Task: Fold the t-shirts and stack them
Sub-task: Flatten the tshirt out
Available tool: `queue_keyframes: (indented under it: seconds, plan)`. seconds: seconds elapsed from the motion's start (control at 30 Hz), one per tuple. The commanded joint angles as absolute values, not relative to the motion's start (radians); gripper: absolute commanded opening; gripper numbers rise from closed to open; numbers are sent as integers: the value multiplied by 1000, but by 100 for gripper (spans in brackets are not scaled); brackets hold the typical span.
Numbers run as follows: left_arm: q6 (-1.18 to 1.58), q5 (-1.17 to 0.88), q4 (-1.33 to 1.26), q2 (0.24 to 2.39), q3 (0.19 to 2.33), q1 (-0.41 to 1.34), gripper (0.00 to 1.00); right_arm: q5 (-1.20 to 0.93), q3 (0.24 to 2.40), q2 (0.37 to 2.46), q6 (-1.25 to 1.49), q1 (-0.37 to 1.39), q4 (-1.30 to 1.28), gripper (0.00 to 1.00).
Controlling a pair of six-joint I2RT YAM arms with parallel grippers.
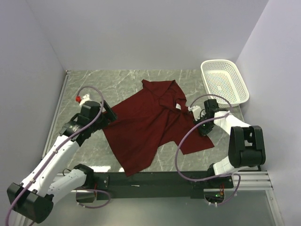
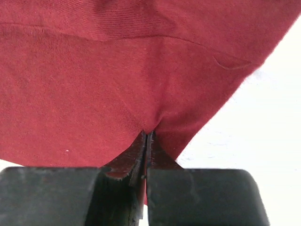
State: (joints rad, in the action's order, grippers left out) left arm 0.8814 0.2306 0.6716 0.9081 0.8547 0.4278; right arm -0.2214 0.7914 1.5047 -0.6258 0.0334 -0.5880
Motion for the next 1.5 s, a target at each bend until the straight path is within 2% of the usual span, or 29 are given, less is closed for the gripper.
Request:
queue_keyframes:
  seconds: [0.0, 0.13, 0.27, 0.37, 0.4, 0.43, 0.47, 0.57, 0.63, 0.77, 0.83, 0.97, 1.07, 1.23, 1.47]
  plan:
    - [779, 163, 534, 899, 847, 319, 99, -177, 759, 1499, -684, -27, -640, 0]
    - [746, 85, 494, 937, 813, 233, 99, -53, 730, 1393, -897, -144, -785, 0]
    - [732, 17, 433, 1018, 801, 196, 99, 29, 690, 1283, -1084, -348, -893, 0]
    - [729, -8, 379, 1083, 802, 181, 99, 67, 664, 1217, -1196, -437, -948, 0]
    - [729, -24, 367, 1098, 805, 176, 99, 74, 658, 1206, -1213, -481, -950, 3]
    - [726, -34, 358, 1115, 814, 175, 99, 72, 660, 1189, -1229, -498, -942, 11]
    - [726, -41, 341, 1146, 821, 173, 99, 66, 684, 1186, -1232, -517, -945, 37]
    - [712, -63, 328, 1196, 842, 173, 98, -75, 827, 1189, -1203, -540, -1021, 71]
    - [696, -84, 328, 1216, 854, 172, 97, -260, 926, 1218, -1183, -528, -1142, 79]
    - [677, -104, 345, 1253, 854, 173, 94, -506, 1113, 1299, -1181, -393, -1281, 79]
    - [672, -89, 351, 1258, 838, 172, 94, -572, 1130, 1339, -1117, -257, -1234, 79]
    - [675, -42, 368, 1296, 834, 164, 93, -575, 1202, 1425, -910, -62, -1031, 78]
    - [689, -34, 388, 1391, 871, 143, 85, -616, 1323, 1532, -792, 18, -976, 73]
    - [689, -8, 449, 1610, 986, 133, 78, -729, 1402, 1606, -666, 35, -950, 71]
    - [687, 87, 489, 1712, 1034, 133, 67, -747, 1266, 1525, -620, 40, -862, 71]
